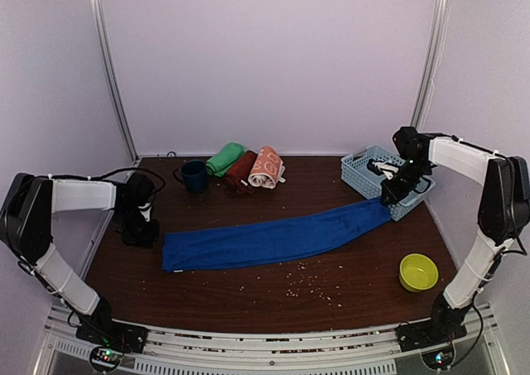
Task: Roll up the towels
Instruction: Pick up the towel from the center of the board, then fold the towel at the center of the board.
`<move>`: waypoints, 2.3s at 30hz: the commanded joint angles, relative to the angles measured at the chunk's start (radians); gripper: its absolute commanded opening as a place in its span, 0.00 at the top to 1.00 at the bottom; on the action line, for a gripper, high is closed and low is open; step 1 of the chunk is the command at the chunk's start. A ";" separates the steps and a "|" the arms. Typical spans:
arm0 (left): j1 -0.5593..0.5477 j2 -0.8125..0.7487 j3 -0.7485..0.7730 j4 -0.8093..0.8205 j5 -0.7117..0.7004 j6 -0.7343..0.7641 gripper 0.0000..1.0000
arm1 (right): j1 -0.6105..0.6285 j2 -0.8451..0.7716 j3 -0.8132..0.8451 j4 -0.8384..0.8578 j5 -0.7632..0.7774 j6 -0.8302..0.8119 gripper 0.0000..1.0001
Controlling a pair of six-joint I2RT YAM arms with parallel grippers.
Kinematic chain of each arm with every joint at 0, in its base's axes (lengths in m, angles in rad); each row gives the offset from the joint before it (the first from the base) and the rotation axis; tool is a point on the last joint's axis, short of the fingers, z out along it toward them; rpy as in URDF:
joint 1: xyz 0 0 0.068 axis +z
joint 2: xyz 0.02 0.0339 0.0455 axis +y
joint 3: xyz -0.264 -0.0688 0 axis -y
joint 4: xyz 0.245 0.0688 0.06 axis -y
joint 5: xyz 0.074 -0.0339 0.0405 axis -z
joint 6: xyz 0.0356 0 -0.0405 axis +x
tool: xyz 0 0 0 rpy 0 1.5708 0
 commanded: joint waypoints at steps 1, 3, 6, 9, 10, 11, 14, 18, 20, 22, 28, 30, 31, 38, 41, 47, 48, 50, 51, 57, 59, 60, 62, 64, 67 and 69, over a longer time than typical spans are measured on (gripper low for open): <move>-0.002 0.023 -0.006 0.073 0.127 0.040 1.00 | -0.010 -0.040 0.056 -0.040 0.003 -0.013 1.00; -0.013 0.031 -0.009 0.083 0.152 0.044 1.00 | -0.010 -0.044 0.069 -0.042 0.002 -0.012 1.00; -0.037 0.036 -0.017 0.111 0.193 0.048 1.00 | -0.013 -0.042 0.094 -0.046 0.009 -0.011 1.00; -0.059 0.051 -0.016 0.128 0.214 0.041 1.00 | -0.019 -0.031 0.124 -0.058 0.026 -0.018 1.00; -0.067 0.055 -0.017 0.138 0.225 0.040 1.00 | -0.023 -0.026 0.136 -0.061 0.035 -0.022 1.00; -0.078 0.060 -0.017 0.149 0.237 0.039 1.00 | -0.028 -0.023 0.145 -0.063 0.042 -0.025 1.00; -0.111 0.081 -0.009 0.168 0.258 0.031 1.00 | -0.044 -0.013 0.178 -0.074 0.050 -0.035 1.00; -0.134 0.097 -0.001 0.185 0.272 0.024 1.00 | -0.068 0.005 0.240 -0.101 0.069 -0.050 1.00; -0.136 0.096 -0.004 0.194 0.276 0.022 1.00 | -0.083 0.016 0.270 -0.114 0.079 -0.061 1.00; -0.138 0.096 -0.011 0.206 0.278 0.019 1.00 | -0.099 0.030 0.313 -0.134 0.079 -0.071 1.00; -0.139 0.079 -0.011 0.219 0.266 0.027 1.00 | -0.101 0.043 0.395 -0.178 -0.038 -0.093 1.00; -0.139 0.049 -0.009 0.232 0.266 0.027 1.00 | -0.090 0.047 0.401 -0.186 -0.086 -0.087 1.00; -0.139 0.041 -0.004 0.234 0.266 0.027 1.00 | -0.084 0.050 0.402 -0.187 -0.104 -0.086 1.00; -0.167 0.015 0.053 0.259 0.318 0.039 1.00 | 0.010 0.066 0.397 -0.182 -0.156 -0.064 1.00; -0.213 -0.003 0.081 0.297 0.351 0.041 1.00 | 0.053 0.077 0.403 -0.171 -0.172 -0.044 1.00; -0.260 0.060 0.116 0.354 0.398 0.001 1.00 | 0.129 0.111 0.443 -0.174 -0.221 -0.023 1.00; -0.262 0.079 0.117 0.358 0.402 0.001 1.00 | 0.143 0.117 0.446 -0.174 -0.232 -0.022 1.00; -0.269 0.113 0.115 0.372 0.408 0.000 1.00 | 0.171 0.127 0.453 -0.173 -0.251 -0.018 1.00; -0.270 0.127 0.113 0.379 0.414 -0.003 1.00 | 0.185 0.132 0.456 -0.174 -0.264 -0.016 1.00; -0.271 0.166 0.073 0.422 0.422 -0.014 1.00 | 0.284 0.181 0.491 -0.179 -0.316 -0.009 1.00; -0.270 0.172 0.065 0.427 0.422 -0.015 1.00 | 0.314 0.207 0.521 -0.187 -0.338 -0.012 1.00; -0.271 0.174 0.063 0.427 0.420 -0.015 1.00 | 0.328 0.221 0.542 -0.196 -0.349 -0.017 1.00; -0.269 0.175 0.054 0.435 0.414 -0.016 1.00 | 0.355 0.240 0.567 -0.187 -0.370 -0.010 1.00; -0.271 0.176 0.039 0.447 0.414 -0.021 1.00 | 0.390 0.265 0.587 -0.177 -0.381 0.001 1.00; -0.271 0.180 0.022 0.463 0.418 -0.031 1.00 | 0.444 0.315 0.630 -0.178 -0.385 0.014 1.00; -0.271 0.180 0.015 0.471 0.418 -0.035 1.00 | 0.473 0.347 0.651 -0.174 -0.392 0.027 1.00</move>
